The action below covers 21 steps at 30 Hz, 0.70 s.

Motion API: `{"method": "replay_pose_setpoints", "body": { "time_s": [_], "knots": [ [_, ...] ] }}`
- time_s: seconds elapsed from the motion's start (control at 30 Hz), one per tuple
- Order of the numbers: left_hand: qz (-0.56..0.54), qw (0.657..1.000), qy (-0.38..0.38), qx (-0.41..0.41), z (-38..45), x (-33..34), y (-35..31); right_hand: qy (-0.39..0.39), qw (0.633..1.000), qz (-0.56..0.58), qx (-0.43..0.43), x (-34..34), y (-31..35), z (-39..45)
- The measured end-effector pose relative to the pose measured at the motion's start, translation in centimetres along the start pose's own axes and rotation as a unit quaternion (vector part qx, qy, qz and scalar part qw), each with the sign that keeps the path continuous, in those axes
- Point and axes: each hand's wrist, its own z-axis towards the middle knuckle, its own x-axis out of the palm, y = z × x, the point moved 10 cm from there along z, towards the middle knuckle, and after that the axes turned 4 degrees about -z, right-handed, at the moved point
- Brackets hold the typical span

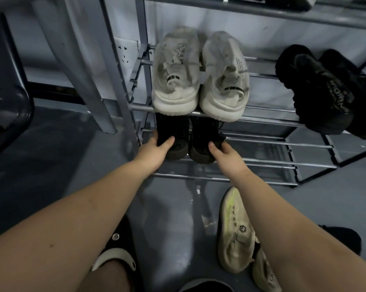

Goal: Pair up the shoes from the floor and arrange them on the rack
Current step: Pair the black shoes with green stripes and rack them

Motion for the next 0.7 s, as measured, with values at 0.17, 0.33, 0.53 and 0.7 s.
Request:
{"method": "replay_pose_setpoints", "body": {
  "time_s": [0.17,0.33,0.53,0.7],
  "knots": [
    [0.131,0.986,-0.092,0.034,-3.0,-0.4,-2.7,0.017,0.971,-0.237,-0.01,-1.2,0.1,-2.1],
    [0.333,0.912,-0.065,0.23,-9.0,4.5,-7.4,0.022,0.89,-0.454,-0.045,-4.4,-0.7,-7.4],
    [0.508,0.786,0.128,0.328,-15.2,12.9,-5.2,0.04,0.825,-0.562,-0.042,-7.1,-3.5,-14.2],
    [0.54,0.745,0.231,0.315,-19.2,16.9,-1.8,0.065,0.786,-0.615,-0.018,-10.0,-7.6,-19.9]
  ]
}}
